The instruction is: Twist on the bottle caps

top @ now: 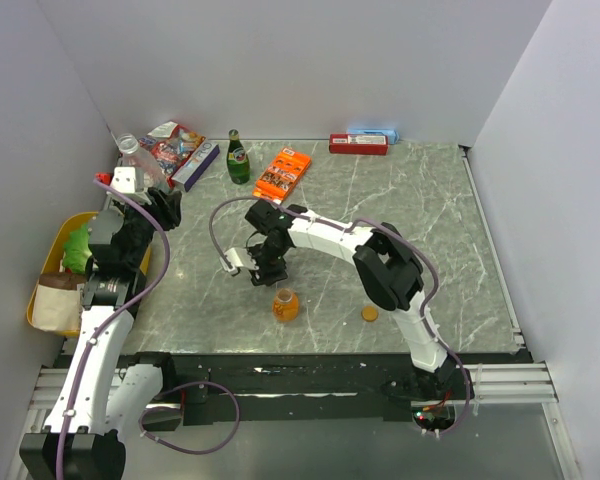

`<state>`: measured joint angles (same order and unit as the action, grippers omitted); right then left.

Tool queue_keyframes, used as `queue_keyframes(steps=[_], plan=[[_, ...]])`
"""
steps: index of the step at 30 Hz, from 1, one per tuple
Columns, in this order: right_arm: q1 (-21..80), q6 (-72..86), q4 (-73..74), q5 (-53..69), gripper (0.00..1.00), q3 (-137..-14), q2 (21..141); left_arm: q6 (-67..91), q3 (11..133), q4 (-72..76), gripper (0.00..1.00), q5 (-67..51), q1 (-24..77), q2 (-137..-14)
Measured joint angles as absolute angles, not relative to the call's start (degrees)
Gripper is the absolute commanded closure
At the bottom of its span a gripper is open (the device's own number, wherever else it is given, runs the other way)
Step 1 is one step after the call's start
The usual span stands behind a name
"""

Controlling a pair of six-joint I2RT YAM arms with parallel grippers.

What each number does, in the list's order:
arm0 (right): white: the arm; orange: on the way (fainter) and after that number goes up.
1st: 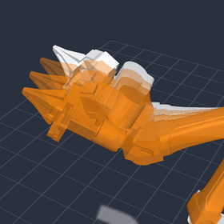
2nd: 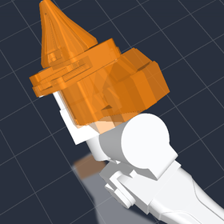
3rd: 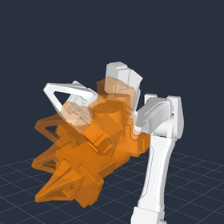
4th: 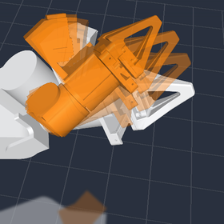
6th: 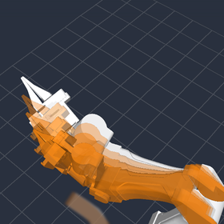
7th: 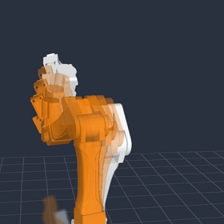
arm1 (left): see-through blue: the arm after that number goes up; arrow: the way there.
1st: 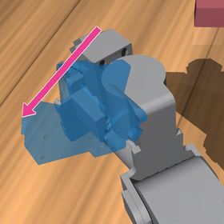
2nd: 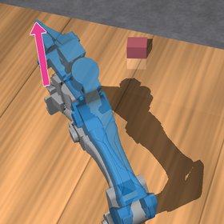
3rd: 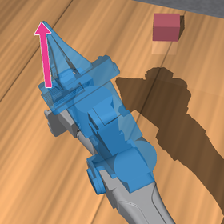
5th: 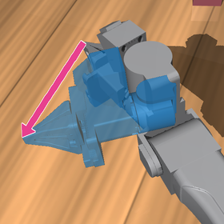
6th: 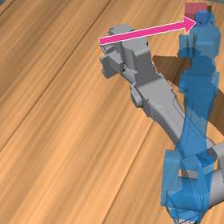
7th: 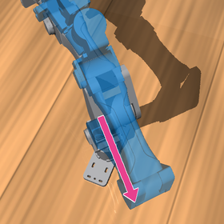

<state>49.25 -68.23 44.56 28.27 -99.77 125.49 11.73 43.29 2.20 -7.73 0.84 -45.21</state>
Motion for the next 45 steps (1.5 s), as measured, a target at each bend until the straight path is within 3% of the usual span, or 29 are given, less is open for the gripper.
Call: queue_keyframes(steps=[12, 28, 36, 41, 45], plan=[[49.3, -68.4, 44.1, 27.6, 0.41, -98.9, 126.5, 11.7, 42.4, 2.3, 0.91, -8.2, 0.8, -45.2], [49.4, -68.0, 43.8, 27.6, 0.62, -98.9, 126.5, 11.8, 41.5, 2.6, 0.9, -9.8, 0.4, -45.6], [48.9, -65.3, 41.2, 27.5, 0.68, -98.9, 126.1, 9.1, 39.7, 3.6, 0.99, -14.2, 0.4, -46.0], [45.0, -62.2, 42.7, 27.9, 0.68, -98.6, 120.3, 2.2, 36.9, 5.1, 0.99, -21.6, 0.4, -46.7], [38.5, -59.9, 46.2, 28.5, 0.68, -98.2, 108.6, -4.6, 35.0, 5.6, 0.99, -29.9, 0.4, -48.5]])
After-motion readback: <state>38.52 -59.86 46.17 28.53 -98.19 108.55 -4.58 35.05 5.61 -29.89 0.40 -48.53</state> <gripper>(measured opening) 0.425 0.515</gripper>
